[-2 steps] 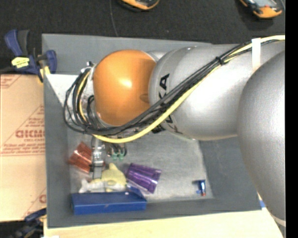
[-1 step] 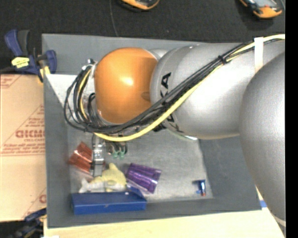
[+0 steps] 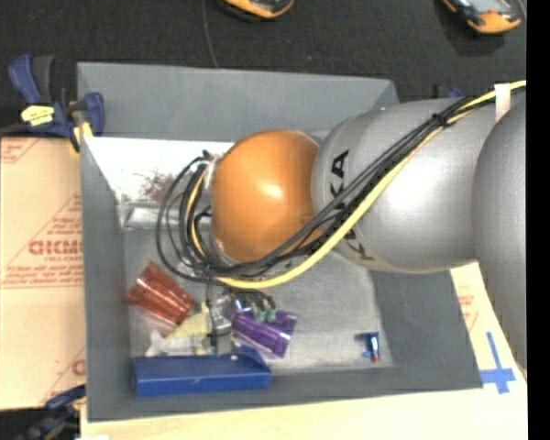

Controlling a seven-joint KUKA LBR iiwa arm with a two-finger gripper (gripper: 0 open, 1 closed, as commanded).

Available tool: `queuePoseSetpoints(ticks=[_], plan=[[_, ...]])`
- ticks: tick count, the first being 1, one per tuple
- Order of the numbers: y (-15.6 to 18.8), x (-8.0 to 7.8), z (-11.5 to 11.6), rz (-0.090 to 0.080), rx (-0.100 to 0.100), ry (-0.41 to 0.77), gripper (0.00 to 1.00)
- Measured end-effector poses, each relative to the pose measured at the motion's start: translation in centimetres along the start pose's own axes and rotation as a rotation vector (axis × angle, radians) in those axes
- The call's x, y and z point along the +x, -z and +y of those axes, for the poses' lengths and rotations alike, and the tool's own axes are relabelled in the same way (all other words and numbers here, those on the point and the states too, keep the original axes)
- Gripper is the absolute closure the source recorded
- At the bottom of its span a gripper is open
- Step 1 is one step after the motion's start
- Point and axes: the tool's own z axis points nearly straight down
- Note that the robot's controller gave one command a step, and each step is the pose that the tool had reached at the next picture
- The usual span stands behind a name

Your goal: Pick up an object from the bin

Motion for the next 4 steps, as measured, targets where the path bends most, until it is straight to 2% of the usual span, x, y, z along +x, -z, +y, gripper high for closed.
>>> queuePoseSetpoints(ticks=[1, 2, 3, 4], plan=[[-0.6, 0.6, -4.3, 0.004, 0.001, 0.035, 0.0], [-5.9, 0.7, -4.7, 0.001, 0.002, 0.008, 0.0], [-9.2, 1.5, -4.7, -0.008, 0.004, -0.097, 0.0], [-11.2, 1.7, -2.9, -0.019, 0.001, -0.158, 1.0]])
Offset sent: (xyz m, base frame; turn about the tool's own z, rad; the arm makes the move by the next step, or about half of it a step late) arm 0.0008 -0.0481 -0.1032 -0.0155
